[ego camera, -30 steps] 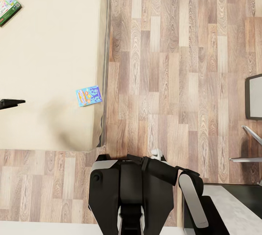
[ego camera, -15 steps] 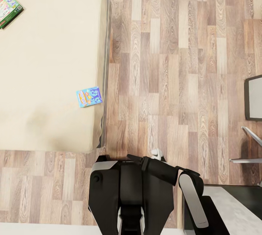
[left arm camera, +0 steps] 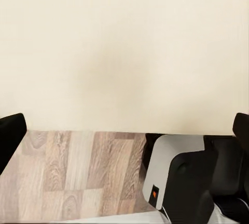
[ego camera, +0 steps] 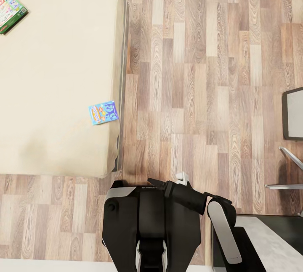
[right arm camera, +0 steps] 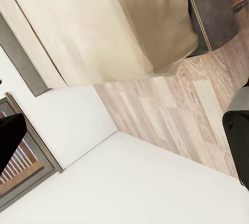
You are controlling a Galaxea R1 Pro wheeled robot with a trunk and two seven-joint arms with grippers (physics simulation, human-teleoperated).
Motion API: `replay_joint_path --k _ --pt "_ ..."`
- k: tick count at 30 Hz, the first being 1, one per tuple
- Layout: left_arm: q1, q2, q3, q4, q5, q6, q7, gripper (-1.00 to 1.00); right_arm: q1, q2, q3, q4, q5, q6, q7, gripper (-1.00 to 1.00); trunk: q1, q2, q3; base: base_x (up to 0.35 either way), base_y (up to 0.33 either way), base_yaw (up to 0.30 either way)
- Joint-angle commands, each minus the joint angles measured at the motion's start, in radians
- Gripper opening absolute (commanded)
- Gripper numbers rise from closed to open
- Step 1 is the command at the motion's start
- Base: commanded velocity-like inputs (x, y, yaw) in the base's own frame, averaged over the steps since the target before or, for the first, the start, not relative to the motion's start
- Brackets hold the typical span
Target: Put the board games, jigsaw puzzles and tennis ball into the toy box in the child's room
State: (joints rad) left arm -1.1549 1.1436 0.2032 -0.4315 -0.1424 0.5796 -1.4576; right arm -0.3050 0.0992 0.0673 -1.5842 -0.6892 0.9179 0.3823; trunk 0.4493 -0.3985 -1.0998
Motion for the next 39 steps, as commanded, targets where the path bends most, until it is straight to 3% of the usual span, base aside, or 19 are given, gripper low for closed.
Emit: replay_joint_path --k 1,7,12,20,31,33,39 --pt "-0.001 0.001 0.006 0.003 -0.011 0.008 -0.007 1.0 0.0 0.001 -0.001 0.0 0.005 0.004 0.006 1.0 0.001 -0.002 -0.001 0.0 0.0 0.0" --pt "-0.001 0.006 0.003 0.087 -0.016 -0.063 -0.006 1.0 0.0 0.001 -0.001 0.0 0.005 0.004 0.006 1.0 0.001 -0.002 0.006 0.0 0.0 0.0" --pt "-0.001 0.004 0.002 0.119 -0.026 -0.085 -0.003 1.0 0.0 0.001 -0.001 0.0 0.005 0.004 0.006 1.0 0.001 -0.002 0.014 0.0 0.0 0.0" --pt "-0.001 -0.007 0.002 0.161 -0.069 -0.133 0.002 1.0 0.0 0.001 -0.001 0.0 0.005 0.003 0.003 1.0 0.001 -0.002 0.027 0.0 0.0 0.0" --pt "-0.001 -0.019 0.002 0.303 -0.075 -0.223 0.006 1.0 0.003 -0.002 -0.001 -0.002 0.006 0.003 0.004 1.0 0.001 -0.002 0.045 0.0 0.0 0.0" --pt "-0.001 -0.027 0.003 0.328 -0.074 -0.245 0.008 1.0 0.005 -0.002 -0.001 -0.002 0.006 0.003 0.004 1.0 0.001 -0.002 0.048 0.0 0.0 0.0" --pt "-0.001 -0.1 0.004 0.38 -0.072 -0.261 0.022 1.0 0.007 -0.003 -0.013 -0.002 0.007 0.003 0.004 1.0 0.001 -0.002 0.058 0.0 0.0 0.0"
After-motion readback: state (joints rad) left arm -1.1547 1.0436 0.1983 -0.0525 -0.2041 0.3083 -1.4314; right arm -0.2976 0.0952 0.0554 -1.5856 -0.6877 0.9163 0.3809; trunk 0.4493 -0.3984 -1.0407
